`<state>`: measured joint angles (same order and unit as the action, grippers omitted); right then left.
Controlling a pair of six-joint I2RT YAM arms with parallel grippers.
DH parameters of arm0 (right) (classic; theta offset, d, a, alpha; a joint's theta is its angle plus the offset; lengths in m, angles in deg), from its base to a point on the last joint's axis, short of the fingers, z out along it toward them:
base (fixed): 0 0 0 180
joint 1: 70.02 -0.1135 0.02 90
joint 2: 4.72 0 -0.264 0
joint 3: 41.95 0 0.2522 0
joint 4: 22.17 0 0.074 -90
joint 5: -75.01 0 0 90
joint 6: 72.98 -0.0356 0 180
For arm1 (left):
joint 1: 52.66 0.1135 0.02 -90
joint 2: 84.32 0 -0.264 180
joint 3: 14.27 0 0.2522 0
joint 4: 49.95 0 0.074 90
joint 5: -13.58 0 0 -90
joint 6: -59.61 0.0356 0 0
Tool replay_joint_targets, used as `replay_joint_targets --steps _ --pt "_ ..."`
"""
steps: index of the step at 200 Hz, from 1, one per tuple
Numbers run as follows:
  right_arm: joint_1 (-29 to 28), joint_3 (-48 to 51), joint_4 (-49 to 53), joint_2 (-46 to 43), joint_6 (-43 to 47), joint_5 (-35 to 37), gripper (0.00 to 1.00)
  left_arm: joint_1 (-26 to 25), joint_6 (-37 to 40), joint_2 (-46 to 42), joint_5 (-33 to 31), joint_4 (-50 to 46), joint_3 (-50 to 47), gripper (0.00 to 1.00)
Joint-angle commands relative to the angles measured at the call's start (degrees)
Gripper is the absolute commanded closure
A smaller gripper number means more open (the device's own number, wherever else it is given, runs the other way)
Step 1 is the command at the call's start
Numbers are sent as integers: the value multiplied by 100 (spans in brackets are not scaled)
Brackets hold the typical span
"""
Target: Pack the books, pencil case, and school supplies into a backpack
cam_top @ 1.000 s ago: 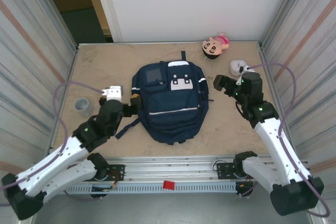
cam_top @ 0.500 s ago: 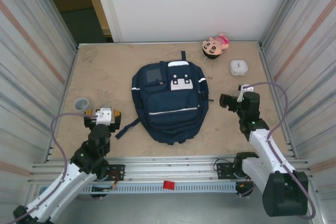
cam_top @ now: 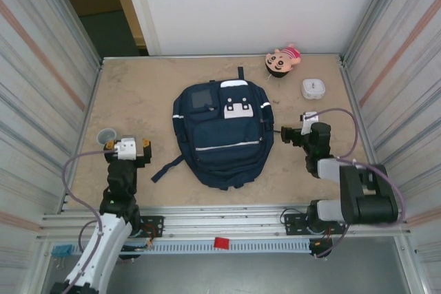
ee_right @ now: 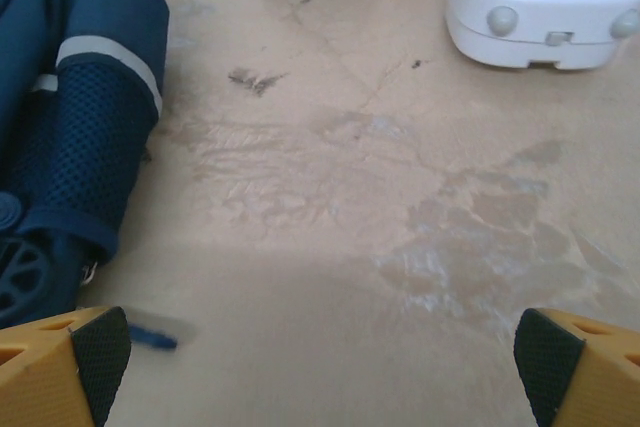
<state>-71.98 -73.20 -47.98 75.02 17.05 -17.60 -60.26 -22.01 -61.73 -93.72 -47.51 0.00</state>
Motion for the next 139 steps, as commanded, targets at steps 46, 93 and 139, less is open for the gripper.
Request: replay_joint_targets --steps 46,93,139 --pt "599 -590 -749 915 -477 -314 1 309 -103 3590 1698 2590 757 1" --pt "578 -588 -644 867 -490 -209 1 426 -59 6705 1744 4462 1796 1" --pt "565 -590 -647 876 -488 -204 1 741 -557 6417 1891 3028 2246 1"
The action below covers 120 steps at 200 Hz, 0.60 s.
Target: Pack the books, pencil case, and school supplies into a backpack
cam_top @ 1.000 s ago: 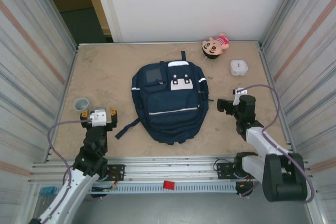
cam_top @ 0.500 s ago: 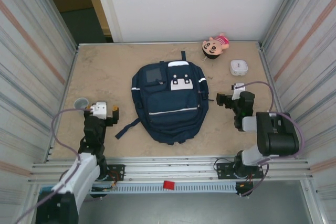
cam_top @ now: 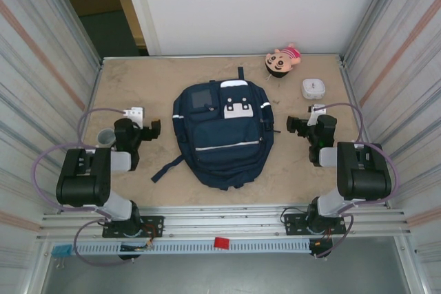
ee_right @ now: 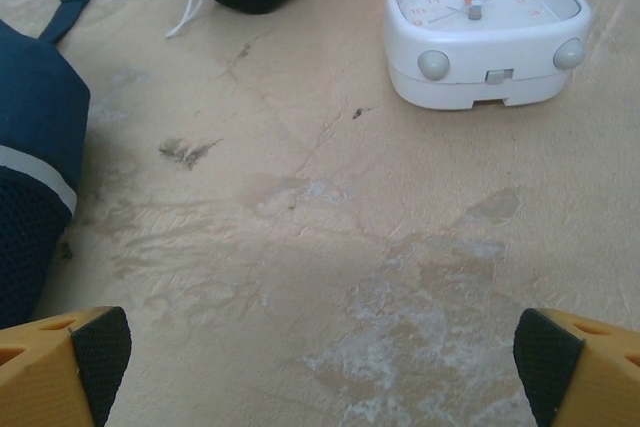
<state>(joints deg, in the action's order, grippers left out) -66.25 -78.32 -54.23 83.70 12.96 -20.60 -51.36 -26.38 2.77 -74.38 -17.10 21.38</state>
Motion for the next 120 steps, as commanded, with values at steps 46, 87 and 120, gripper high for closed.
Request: replay_joint_targets --steps 46,87,120 --pt "-7 -77 -28 8 -82 101 1 -240 -41 -51 -158 -138 157 1" --pt "-6 -86 -31 1 -78 104 1 -238 -45 -48 -152 -126 160 1" --pt "-3 -77 -23 8 -78 102 1 -236 -43 -48 -156 -136 158 1"
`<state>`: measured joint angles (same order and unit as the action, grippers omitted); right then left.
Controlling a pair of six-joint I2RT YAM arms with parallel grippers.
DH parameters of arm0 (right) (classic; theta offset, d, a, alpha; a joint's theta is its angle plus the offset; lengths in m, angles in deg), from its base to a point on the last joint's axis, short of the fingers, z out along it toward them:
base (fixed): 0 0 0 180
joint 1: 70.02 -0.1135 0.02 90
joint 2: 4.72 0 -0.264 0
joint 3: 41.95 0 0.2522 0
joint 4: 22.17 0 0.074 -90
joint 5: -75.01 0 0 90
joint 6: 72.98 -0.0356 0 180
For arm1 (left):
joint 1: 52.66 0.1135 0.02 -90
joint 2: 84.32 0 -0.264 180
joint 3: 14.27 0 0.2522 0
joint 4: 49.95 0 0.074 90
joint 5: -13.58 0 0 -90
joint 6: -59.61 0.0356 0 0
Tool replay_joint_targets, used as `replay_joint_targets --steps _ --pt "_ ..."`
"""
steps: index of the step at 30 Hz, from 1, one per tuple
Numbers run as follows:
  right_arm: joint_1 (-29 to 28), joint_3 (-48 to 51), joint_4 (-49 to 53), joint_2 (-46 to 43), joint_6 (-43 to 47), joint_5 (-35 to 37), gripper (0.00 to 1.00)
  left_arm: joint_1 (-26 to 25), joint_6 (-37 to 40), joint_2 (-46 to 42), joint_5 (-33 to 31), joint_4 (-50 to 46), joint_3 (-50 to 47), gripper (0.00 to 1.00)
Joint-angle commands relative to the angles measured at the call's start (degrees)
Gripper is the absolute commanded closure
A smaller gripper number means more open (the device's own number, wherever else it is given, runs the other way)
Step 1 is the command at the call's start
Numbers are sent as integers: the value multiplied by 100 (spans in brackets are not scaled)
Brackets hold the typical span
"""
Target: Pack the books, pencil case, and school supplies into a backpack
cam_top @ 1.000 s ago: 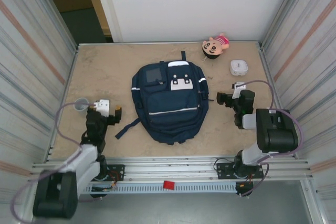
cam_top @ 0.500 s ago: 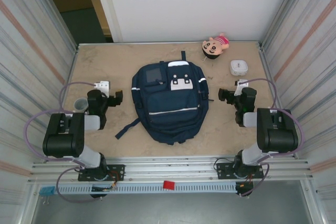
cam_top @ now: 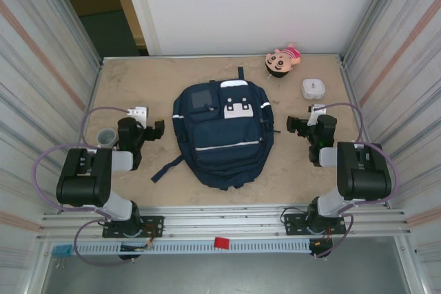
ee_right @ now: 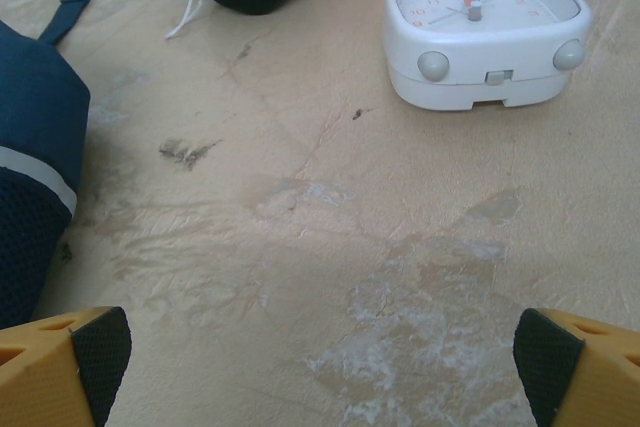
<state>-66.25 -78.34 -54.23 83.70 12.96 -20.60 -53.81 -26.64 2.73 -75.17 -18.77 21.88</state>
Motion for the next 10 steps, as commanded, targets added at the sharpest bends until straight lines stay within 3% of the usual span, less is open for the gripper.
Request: replay_joint_targets --steps 1,10 --pt "-1 -75 -23 8 -82 99 1 9 -15 -41 -75 31 107 1" --pt "-6 -77 -24 4 -78 101 1 18 -13 -48 -57 29 116 1"
